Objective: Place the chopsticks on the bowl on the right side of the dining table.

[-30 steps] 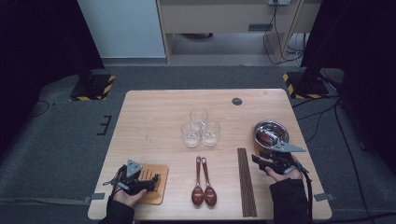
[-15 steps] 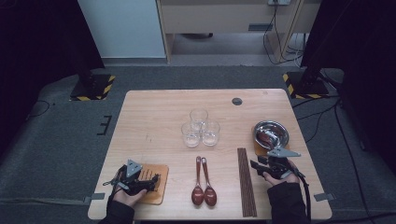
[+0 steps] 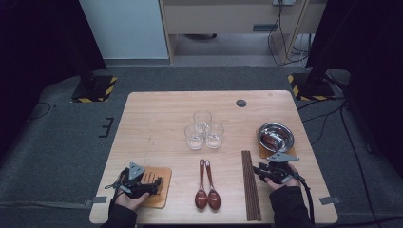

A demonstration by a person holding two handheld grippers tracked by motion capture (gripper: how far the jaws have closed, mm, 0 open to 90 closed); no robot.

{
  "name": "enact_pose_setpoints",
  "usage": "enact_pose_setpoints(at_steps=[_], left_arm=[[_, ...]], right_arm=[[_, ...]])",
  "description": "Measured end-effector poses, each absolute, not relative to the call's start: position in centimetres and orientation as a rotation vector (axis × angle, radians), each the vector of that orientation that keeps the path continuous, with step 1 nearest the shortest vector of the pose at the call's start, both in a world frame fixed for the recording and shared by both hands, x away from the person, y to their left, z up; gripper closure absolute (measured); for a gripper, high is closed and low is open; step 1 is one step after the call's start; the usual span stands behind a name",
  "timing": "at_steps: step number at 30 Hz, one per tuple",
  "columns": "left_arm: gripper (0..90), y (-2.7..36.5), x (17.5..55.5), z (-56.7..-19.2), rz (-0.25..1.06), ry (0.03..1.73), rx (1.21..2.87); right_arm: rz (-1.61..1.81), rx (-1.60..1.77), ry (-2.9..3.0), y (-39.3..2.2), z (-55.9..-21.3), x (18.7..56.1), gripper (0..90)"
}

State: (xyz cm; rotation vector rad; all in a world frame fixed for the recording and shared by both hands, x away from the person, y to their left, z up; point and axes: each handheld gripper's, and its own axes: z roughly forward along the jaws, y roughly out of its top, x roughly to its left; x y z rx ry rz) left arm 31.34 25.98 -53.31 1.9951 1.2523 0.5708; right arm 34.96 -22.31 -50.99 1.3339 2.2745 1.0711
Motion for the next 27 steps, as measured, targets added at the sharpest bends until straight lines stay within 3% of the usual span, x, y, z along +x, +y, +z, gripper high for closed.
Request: enact_pose_setpoints(at_steps=[27], left_arm=[[7.2,26.0,31.3,-53.3,0.572,1.252,1.996]], right_arm=[[1.004,1.333,2.353,-21.4,-52.3,35.1,73.1]])
